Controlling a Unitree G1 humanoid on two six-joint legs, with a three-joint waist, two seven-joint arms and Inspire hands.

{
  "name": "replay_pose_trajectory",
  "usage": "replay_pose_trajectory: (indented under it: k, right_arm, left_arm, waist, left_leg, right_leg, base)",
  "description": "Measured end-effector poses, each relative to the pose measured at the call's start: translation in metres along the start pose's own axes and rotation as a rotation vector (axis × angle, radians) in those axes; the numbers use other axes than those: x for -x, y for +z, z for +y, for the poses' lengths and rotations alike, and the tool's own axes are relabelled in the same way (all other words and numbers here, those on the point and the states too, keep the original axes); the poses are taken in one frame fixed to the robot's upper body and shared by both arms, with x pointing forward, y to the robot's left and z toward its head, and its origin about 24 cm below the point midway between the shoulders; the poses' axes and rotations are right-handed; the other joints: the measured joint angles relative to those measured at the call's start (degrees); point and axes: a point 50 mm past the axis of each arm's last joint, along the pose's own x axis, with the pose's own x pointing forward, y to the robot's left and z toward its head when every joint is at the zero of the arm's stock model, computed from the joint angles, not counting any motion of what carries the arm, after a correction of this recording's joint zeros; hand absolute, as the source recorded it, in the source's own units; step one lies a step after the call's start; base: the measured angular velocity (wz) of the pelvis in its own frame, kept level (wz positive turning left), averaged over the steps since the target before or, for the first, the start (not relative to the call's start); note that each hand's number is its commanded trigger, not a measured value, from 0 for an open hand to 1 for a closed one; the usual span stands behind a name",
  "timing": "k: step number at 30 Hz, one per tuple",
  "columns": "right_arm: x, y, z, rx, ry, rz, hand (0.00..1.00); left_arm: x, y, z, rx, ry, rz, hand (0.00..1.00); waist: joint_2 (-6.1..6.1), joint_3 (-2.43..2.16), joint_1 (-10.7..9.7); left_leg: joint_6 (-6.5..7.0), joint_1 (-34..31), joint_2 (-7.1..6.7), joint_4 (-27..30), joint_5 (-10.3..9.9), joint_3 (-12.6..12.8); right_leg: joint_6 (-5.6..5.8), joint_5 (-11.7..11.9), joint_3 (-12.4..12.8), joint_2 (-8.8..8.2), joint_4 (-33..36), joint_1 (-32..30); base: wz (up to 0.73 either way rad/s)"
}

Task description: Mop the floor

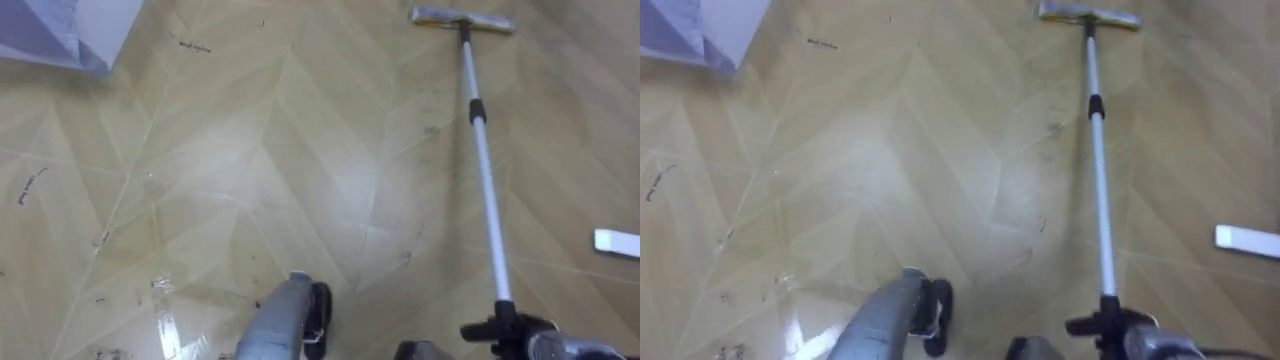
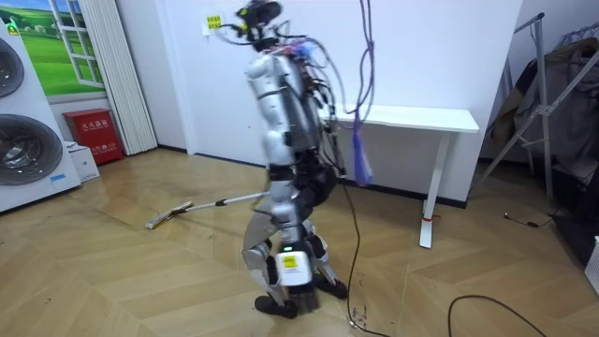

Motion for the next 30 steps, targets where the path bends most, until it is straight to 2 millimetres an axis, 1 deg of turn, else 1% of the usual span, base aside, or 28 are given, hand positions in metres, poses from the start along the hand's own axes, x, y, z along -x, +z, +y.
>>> replay_pose_trajectory:
  k: [1,2,3,4,5,6,8,9,11,12,13,14,15,16,17,18,19,20,21,22,23,24,25,26,27,28,29,30]
  right_arm:
    - [-0.001,-0.026,-0.011,0.010,-0.031,0.066,1.00]
    - [-0.001,-0.054,-0.019,0.027,-0.062,0.137,1.00]
    - [-0.001,-0.063,-0.020,0.039,-0.076,0.162,1.00]
    - [-0.001,-0.077,-0.019,0.055,-0.093,0.196,1.00]
    - [-0.001,-0.087,-0.013,0.070,-0.100,0.216,1.00]
    - [-0.001,-0.092,-0.009,0.073,-0.099,0.223,1.00]
    - [-0.001,-0.104,0.005,0.076,-0.082,0.245,1.00]
    - [-0.001,-0.108,0.011,0.076,-0.075,0.257,1.00]
    - [-0.001,-0.107,0.016,0.073,-0.065,0.274,1.00]
    - [-0.001,-0.107,0.015,0.075,-0.068,0.282,1.00]
    - [-0.001,-0.104,0.013,0.074,-0.078,0.285,1.00]
    - [-0.002,-0.091,0.010,0.074,-0.089,0.270,1.00]
    - [-0.002,-0.082,0.008,0.074,-0.096,0.254,1.00]
    - [-0.003,-0.057,0.005,0.084,-0.108,0.206,1.00]
    - [-0.002,-0.042,0.003,0.087,-0.112,0.172,1.00]
    - [0.000,-0.005,0.000,0.086,-0.113,0.085,1.00]
    - [0.005,0.027,0.001,0.079,-0.110,-0.006,1.00]
    - [0.011,0.056,0.004,0.076,-0.097,-0.102,1.00]
    - [0.014,0.068,0.007,0.072,-0.088,-0.148,1.00]
    - [0.018,0.082,0.010,0.063,-0.074,-0.200,1.00]
    - [0.018,0.084,0.011,0.056,-0.068,-0.209,1.00]
    - [0.018,0.082,0.011,0.047,-0.060,-0.203,1.00]
    - [0.014,0.072,0.011,0.030,-0.043,-0.181,1.00]
    - [0.009,0.052,0.009,0.014,-0.037,-0.137,1.00]
    - [0.006,0.039,0.005,-0.003,-0.040,-0.105,1.00]
    - [0.001,0.010,-0.002,-0.015,-0.056,-0.030,1.00]
    - [-0.001,-0.020,-0.011,-0.002,-0.086,0.056,1.00]
    - [-0.001,-0.036,-0.016,0.003,-0.106,0.098,1.00]
  left_arm:
    - [0.001,0.010,0.000,0.008,0.012,-0.030,0.00]
    - [0.001,0.015,0.000,0.016,0.025,-0.059,0.00]
    - [0.002,0.017,0.001,0.018,0.032,-0.070,0.00]
    - [0.002,0.022,0.002,0.018,0.049,-0.093,0.00]
    - [0.003,0.027,0.001,0.017,0.057,-0.117,0.00]
    - [0.004,0.029,0.000,0.016,0.059,-0.127,0.00]
    - [0.003,0.027,-0.002,0.010,0.055,-0.126,0.00]
    - [0.003,0.023,-0.005,0.010,0.047,-0.115,0.00]
    - [0.002,0.004,-0.010,0.008,0.036,-0.047,0.00]
    - [0.002,-0.001,-0.010,0.007,0.035,-0.025,0.00]
    - [0.002,-0.010,-0.009,0.007,0.039,0.010,0.00]
    - [0.002,-0.015,-0.007,0.009,0.046,0.028,0.00]
    - [0.002,-0.018,-0.005,0.014,0.049,0.035,0.00]
    - [0.002,-0.021,-0.003,0.029,0.061,0.040,0.00]
    - [0.002,-0.021,-0.003,0.027,0.065,0.037,0.00]
    - [0.002,-0.016,-0.001,0.036,0.067,0.012,0.00]
    - [0.003,-0.010,0.002,0.041,0.071,-0.020,0.00]
    - [0.003,-0.007,0.004,0.045,0.074,-0.043,0.00]
    - [0.003,-0.006,0.004,0.044,0.074,-0.047,0.00]
    - [0.003,-0.006,0.002,0.042,0.068,-0.047,0.00]
    - [0.003,-0.009,0.000,0.039,0.053,-0.043,0.00]
    - [0.003,-0.011,-0.001,0.035,0.045,-0.043,0.00]
    - [0.003,-0.013,-0.001,0.032,0.033,-0.043,0.00]
    - [0.003,-0.018,0.000,0.025,0.023,-0.024,0.00]
    - [0.003,-0.016,0.000,0.027,0.019,-0.027,0.00]
    - [0.003,-0.012,0.000,0.006,0.012,-0.041,0.00]
    - [0.003,-0.009,-0.002,-0.004,0.009,-0.054,0.00]
    - [0.003,-0.007,-0.003,-0.015,0.008,-0.061,0.00]
  waist:
    - [1.09,-0.33,-0.8]
    - [2.37,-1.08,-0.8]
    - [2.95,-1.23,-0.9]
    - [4.32,-1.12,-1.6]
    - [5.37,-1.12,-3.5]
    - [5.56,-1.14,-4.0]
    - [5.51,-1.10,-4.4]
    - [5.46,-1.07,-4.4]
    - [5.16,-1.03,-4.4]
    - [5.15,-1.03,-4.6]
    - [4.72,-0.93,-4.4]
    - [3.97,-0.59,-4.0]
    - [3.52,-0.39,-3.7]
    - [2.22,-0.33,-2.5]
    - [1.41,-0.34,-1.7]
    - [0.07,0.08,-0.6]
    - [-1.12,0.67,0.2]
    - [-1.77,0.96,1.4]
    - [-2.30,1.26,1.9]
    - [-3.00,1.62,2.8]
    - [-2.96,1.53,3.3]
    - [-2.82,1.43,3.4]
    - [-2.31,1.13,3.4]
    - [-2.32,0.69,2.8]
    - [-1.98,0.59,2.5]
    - [-1.61,0.42,2.3]
    - [-1.14,-0.01,1.7]
    - [-0.44,-0.43,1.4]
  left_leg:
    - [1.28,1.5,-1.08,1.6,-2.6,0.1]
    - [2.19,3.4,-1.18,3.3,-5.4,-0.1]
    - [2.30,4.2,-0.98,3.8,-6.7,-0.3]
    - [2.75,6.1,-0.92,3.9,-8.4,-0.8]
    - [2.97,7.3,-1.19,3.3,-9.3,-1.5]
    - [2.98,7.9,-1.21,2.7,-9.7,-1.6]
    - [2.72,10.6,-1.18,0.8,-11.0,-1.7]
    - [2.42,12.6,-1.19,-0.7,-11.9,-2.1]
    - [1.43,18.6,-1.89,-4.2,-13.9,-4.2]
    - [1.22,20.4,-1.90,-4.6,-14.6,-4.5]
    - [0.38,22.2,-1.63,-2.3,-14.9,-4.3]
    - [-4.39,20.3,-0.17,6.3,-11.9,-2.7]
    - [-6.03,18.4,0.76,11.5,-8.7,-2.3]
    - [-7.56,14.6,1.65,20.4,0.5,-1.4]
    - [-7.83,12.4,2.04,24.0,5.4,-1.0]
    - [-7.88,7.2,2.38,30.2,10.2,-0.9]
    - [-7.54,1.2,3.45,34.7,10.0,-1.1]
    - [-6.60,-3.5,5.02,34.6,9.1,-1.2]
    - [-6.33,-5.0,5.54,32.5,8.3,-1.2]
    - [-6.49,-5.9,6.20,25.2,6.1,-1.3]
    - [-6.51,-4.6,6.39,13.8,5.1,-1.5]
    - [-6.53,-3.5,6.52,6.8,5.1,-1.6]
    - [-5.83,-1.1,6.65,-4.1,5.8,-2.1]
    - [-2.45,0.2,5.56,-3.9,4.2,-1.3]
    - [-1.42,1.2,4.74,-3.5,3.1,-1.1]
    - [0.32,3.4,2.89,-3.0,1.1,-0.1]
    - [1.76,5.8,1.16,-2.8,-0.8,1.1]
    - [2.23,6.9,0.31,-2.7,-1.9,1.2]
  right_leg:
    - [0.97,6.3,3.9,0.38,7.4,-2.9]
    - [1.31,12.2,6.5,2.15,13.1,-5.2]
    - [1.51,12.9,7.3,3.38,15.0,-6.4]
    - [1.43,12.8,7.6,4.75,16.2,-9.1]
    - [1.52,12.7,7.4,6.05,14.5,-12.2]
    - [1.52,12.7,7.4,6.63,12.4,-13.8]
    - [1.46,12.8,6.9,7.70,2.8,-16.9]
    - [1.11,13.1,5.9,8.13,-5.3,-17.8]
    - [-1.20,16.6,2.5,7.76,-19.0,-15.9]
    - [-1.56,17.7,1.9,7.41,-19.4,-15.0]
    - [-1.92,17.9,1.0,6.85,-18.0,-12.5]
    - [-2.46,16.5,0.8,7.09,-15.6,-11.0]
    - [-2.85,15.1,0.9,7.36,-14.1,-10.4]
    - [-4.26,12.7,1.4,7.40,-11.4,-9.7]
    - [-4.58,11.7,1.7,7.55,-10.4,-9.6]
    - [-5.28,9.9,2.0,7.96,-8.6,-9.6]
    - [-5.27,8.3,2.3,8.60,-7.2,-9.5]
    - [-5.36,6.9,2.5,9.42,-6.7,-8.6]
    - [-5.19,6.2,2.6,9.73,-6.7,-7.8]
    - [-4.71,4.7,3.0,10.01,-7.5,-5.4]
    - [-3.90,3.4,3.0,10.17,-9.2,-2.3]
    - [-3.45,2.7,3.0,10.17,-10.3,-0.5]
    - [-2.48,1.3,3.1,10.14,-12.2,2.7]
    - [-1.00,-0.4,3.7,9.13,-13.1,5.4]
    - [-0.47,-0.9,4.2,8.63,-12.8,6.5]
    - [0.98,-0.2,5.1,6.94,-10.2,7.4]
    - [3.17,2.4,5.8,5.20,-5.4,7.1]
    - [3.48,4.5,6.4,4.79,-2.9,6.6]
  base:
    - [0.28]
    - [0.07]
    - [-0.16]
    - [0.00]
    - [0.09]
    - [0.00]
    - [-0.25]
    - [-0.28]
    - [-0.17]
    - [0.16]
    - [0.25]
    - [0.18]
    - [-0.03]
    - [-0.19]
    - [-0.38]
    - [-0.40]
    - [-0.46]
    - [-0.31]
    - [-0.23]
    - [0.00]
    - [0.07]
    - [0.11]
    - [0.21]
    - [0.31]
    - [0.48]
    - [0.46]
    - [0.37]
    - [0.21]
